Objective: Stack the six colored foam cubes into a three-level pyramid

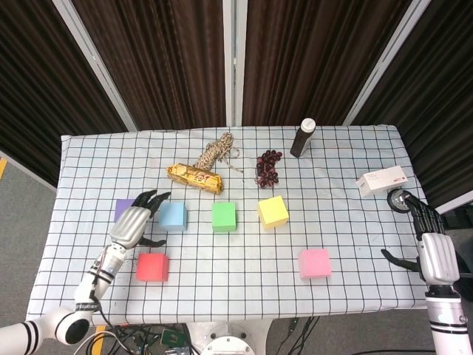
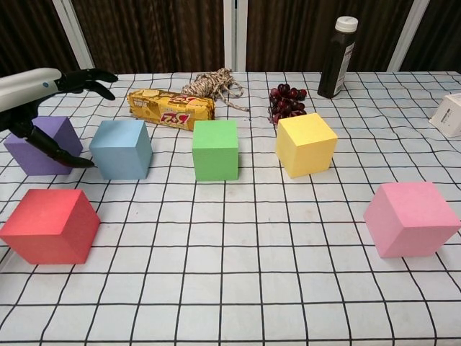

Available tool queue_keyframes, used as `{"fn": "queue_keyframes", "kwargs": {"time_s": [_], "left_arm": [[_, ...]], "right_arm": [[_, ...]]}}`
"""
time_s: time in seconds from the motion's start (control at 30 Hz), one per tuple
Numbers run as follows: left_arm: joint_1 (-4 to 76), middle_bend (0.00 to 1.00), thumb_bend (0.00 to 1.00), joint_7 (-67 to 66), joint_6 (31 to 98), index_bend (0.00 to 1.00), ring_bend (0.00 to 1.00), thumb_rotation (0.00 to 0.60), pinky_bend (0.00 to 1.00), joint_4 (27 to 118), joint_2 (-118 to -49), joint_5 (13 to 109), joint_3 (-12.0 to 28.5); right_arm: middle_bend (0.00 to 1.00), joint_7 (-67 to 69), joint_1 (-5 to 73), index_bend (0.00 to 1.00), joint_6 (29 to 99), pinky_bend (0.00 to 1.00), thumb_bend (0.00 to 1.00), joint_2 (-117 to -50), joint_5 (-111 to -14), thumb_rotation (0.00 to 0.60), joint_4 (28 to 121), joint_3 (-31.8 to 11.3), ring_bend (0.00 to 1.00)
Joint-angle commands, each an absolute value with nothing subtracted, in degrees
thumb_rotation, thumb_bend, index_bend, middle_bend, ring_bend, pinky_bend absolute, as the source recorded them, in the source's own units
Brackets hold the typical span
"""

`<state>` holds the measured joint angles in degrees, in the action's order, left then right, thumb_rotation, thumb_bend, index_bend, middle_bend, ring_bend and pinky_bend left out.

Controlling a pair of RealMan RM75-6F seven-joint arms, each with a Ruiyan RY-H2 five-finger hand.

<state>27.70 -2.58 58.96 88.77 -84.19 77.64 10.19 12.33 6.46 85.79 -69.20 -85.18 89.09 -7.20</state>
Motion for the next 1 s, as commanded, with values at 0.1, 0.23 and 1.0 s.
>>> {"fn": "queue_keyframes", "kwargs": {"time_s": [0.1,0.23,1.0], "left_arm": [[28.96,0.15,0.0,-1.78,58.29,0.04,0.0,0.6,0.06,84.59,-86.38,75.56,10.66],[29.74,0.15,0.0,-0.56,57.47,0.04,0.0,0.6,0.06,83.07,-87.07,74.76,10.71],[32.86,0.39,0.02,-0.83,58.56,0.07,0.03,0.6,0.04,75.08,-94.52,73.43,10.59]], "right_arm": [[0.0,12.41,6.76,0.0,85.09,0.0,0.01,-69.35,-84.66,0.6,88.76,-7.31,0.0],[0.0,12.35,6.84,0.0,84.8,0.0,0.01,-69.48,-84.29,0.6,88.47,-7.35,0.0],[0.0,15.03,6.78,0.0,84.25,0.0,0.01,-69.87,-83.14,0.6,85.89,-7.7,0.0]]}}
